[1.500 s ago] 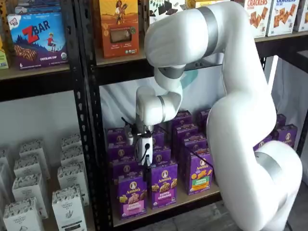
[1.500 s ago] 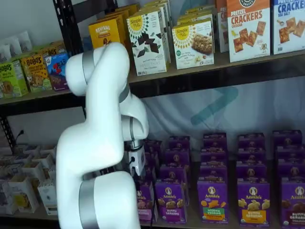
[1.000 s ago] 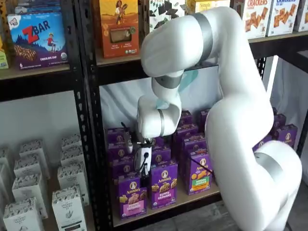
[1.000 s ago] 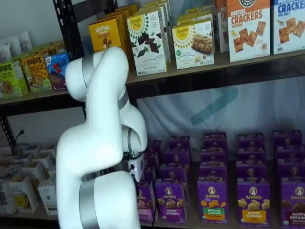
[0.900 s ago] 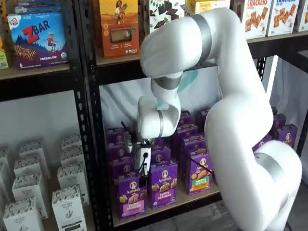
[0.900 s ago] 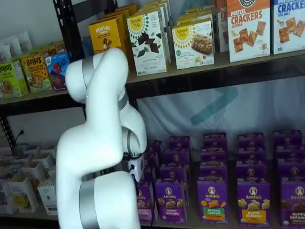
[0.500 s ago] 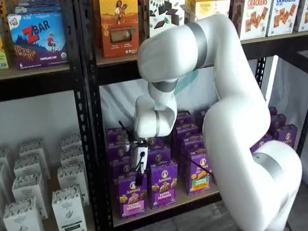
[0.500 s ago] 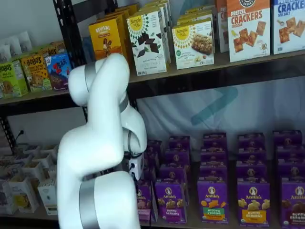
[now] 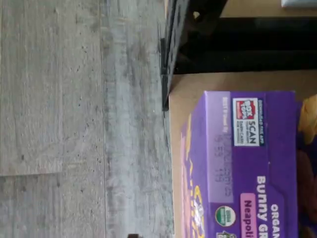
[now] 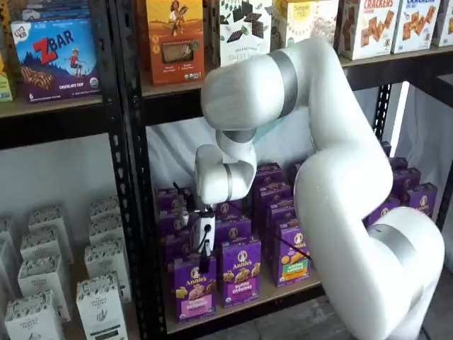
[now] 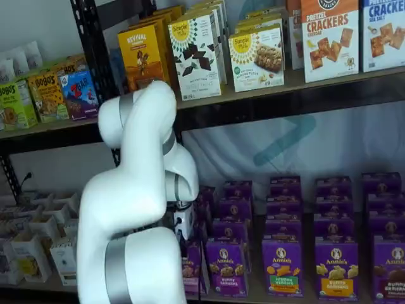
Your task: Pick up the purple box with a pink patch in the middle, on the bottom shelf, the first box from the left
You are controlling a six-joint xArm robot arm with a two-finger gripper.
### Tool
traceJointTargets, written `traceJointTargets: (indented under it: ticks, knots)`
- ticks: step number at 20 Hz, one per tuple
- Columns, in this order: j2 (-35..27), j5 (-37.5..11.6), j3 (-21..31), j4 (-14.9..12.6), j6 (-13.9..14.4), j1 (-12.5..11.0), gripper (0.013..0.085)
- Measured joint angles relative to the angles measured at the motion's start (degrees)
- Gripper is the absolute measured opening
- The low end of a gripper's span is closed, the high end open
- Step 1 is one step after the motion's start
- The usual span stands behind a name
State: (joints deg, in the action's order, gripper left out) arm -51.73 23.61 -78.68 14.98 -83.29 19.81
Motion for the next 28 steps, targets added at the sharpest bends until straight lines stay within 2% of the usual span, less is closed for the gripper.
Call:
traceJointTargets:
  ticks: [7, 17, 22, 28]
  knots:
    - [-3.71, 1.66, -4.12, -2.29, 1.77, -0.33, 0.085]
    - [-7.84, 2.57, -8.0, -3.11, 2.52, -0.31, 0.085]
    - [-8.69, 1.36, -8.36, -2.45, 1.98, -0.2, 0.085]
    - [-9.02, 2.42, -8.94, -2.58, 2.12, -0.21, 0.069]
